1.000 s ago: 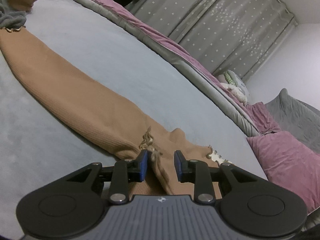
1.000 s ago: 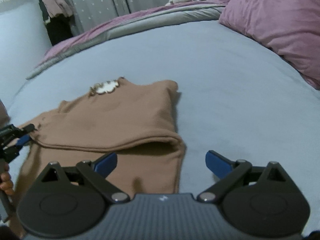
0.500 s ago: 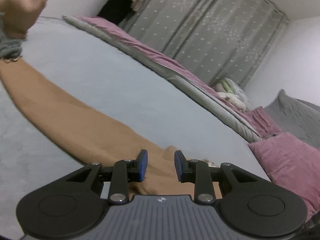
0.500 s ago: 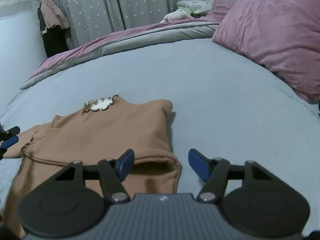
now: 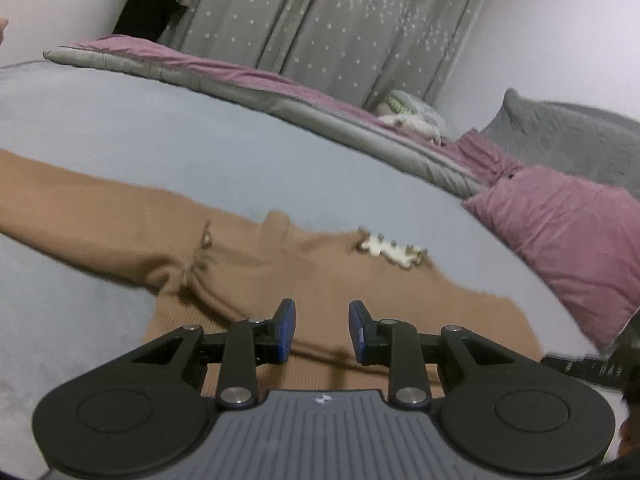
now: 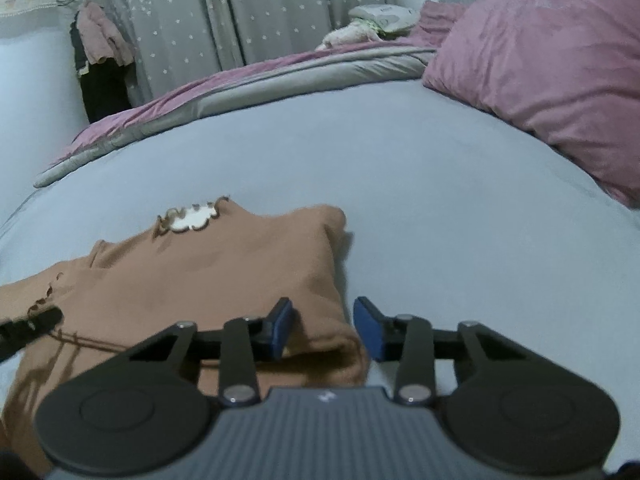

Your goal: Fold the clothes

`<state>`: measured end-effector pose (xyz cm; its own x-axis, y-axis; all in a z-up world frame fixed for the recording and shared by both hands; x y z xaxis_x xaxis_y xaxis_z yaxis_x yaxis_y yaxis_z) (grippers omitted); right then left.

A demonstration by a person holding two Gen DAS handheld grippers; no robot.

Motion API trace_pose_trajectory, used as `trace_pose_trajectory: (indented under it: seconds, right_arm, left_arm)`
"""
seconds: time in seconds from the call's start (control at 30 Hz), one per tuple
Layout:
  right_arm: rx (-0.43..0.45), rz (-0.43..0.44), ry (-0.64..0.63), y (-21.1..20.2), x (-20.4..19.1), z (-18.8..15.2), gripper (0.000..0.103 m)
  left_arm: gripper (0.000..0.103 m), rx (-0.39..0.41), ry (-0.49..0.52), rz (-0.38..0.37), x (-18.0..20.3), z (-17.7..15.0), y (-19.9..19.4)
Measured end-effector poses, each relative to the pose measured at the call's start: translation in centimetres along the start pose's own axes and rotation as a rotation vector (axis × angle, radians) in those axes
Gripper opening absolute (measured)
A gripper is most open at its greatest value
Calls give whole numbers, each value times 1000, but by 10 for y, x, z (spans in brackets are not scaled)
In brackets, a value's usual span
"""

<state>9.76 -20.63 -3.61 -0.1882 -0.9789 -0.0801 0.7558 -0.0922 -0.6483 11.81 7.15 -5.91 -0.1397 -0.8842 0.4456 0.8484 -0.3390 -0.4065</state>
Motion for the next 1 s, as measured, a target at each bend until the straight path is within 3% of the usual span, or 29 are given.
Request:
trace_pose_trajectory:
  seconds: [0.3,0.43,0.7,1.0]
  right_arm:
    - [35,3,-11,28,-18,27,28]
    - [8,-39,-68,56,-22,31,20]
    - [-28,-35,-29,107,0,50,23]
    - [3,16,43,79,21,64,23]
  left_arm:
    - [27,-24,-8,1,-8,-13,5]
    - [27,-24,-4,3,-6,-16,4]
    - [28,-23,-28,-14,-8,-16,5]
    - [28,-22,-9,1,-3,-13,2]
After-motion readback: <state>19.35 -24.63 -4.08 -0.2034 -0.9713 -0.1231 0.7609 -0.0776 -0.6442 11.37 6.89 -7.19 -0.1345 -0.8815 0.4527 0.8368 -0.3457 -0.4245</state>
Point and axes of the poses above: each gripper's, at about its wrist camera, not at the fingertips, and y roughly the way its jaws point, x to its right, z to its top, the point moved 3 cm from there along y, roughly the way its jaws point, and after that the axes turned 9 degrees about -z, right-handed, at the moved point
